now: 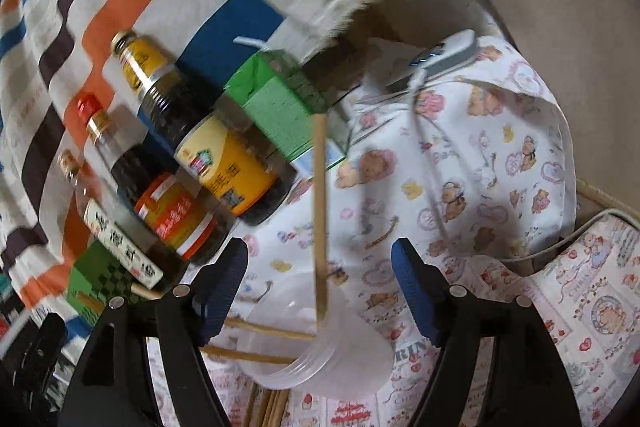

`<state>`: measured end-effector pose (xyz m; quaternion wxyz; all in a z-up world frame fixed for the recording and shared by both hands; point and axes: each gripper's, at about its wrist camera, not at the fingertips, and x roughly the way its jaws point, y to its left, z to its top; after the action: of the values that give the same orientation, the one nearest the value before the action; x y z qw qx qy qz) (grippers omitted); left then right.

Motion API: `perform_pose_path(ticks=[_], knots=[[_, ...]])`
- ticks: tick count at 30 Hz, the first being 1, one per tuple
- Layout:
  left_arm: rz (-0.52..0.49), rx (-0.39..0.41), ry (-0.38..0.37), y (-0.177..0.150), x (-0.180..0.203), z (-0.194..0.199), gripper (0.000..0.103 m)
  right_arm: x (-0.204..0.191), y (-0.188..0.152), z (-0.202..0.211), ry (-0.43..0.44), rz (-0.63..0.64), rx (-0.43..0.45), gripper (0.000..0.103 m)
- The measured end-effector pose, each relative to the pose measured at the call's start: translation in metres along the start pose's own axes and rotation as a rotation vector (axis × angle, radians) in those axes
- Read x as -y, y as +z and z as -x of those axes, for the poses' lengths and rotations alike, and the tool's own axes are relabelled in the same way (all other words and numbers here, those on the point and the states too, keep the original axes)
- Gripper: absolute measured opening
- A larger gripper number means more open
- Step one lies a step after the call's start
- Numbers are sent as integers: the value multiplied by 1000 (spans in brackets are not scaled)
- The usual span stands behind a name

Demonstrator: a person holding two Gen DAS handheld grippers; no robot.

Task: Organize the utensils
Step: 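Move both open tools back over the chopstick pile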

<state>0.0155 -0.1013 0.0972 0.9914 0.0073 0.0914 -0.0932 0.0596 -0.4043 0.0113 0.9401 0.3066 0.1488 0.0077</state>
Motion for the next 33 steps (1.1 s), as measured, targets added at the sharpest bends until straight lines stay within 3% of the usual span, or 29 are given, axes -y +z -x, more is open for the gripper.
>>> perform_pose_path(ticks=[3,8,14,18,22,26,28,30,33], knots=[[9,-13,14,-5,-15,9,96,-10,-3,5,-60,25,-26,76],[73,-23,39,-20,-41,21,101,-20,-12,1,-82,96,-126,76],[135,-61,63,-52,-62,24,102,-29,-36,14,-22,194,-210,76],[218,-232,37,-70,-77,-2,102,-32,-47,17,7,177,-264,76],[281,-390,73,-87,-92,-29,102,-36,-55,11,21,190,-327,76],[221,-472,85,-98,-86,-43,102,-37,-64,6,-12,208,-345,76],[192,-582,90,-106,-81,-54,102,-40,-66,5,-14,215,-350,76],[196,-678,44,-116,-76,-64,102,-43,-68,5,-39,244,-351,76],[154,-695,8,-120,-62,-65,99,-48,-71,5,-61,273,-349,76]])
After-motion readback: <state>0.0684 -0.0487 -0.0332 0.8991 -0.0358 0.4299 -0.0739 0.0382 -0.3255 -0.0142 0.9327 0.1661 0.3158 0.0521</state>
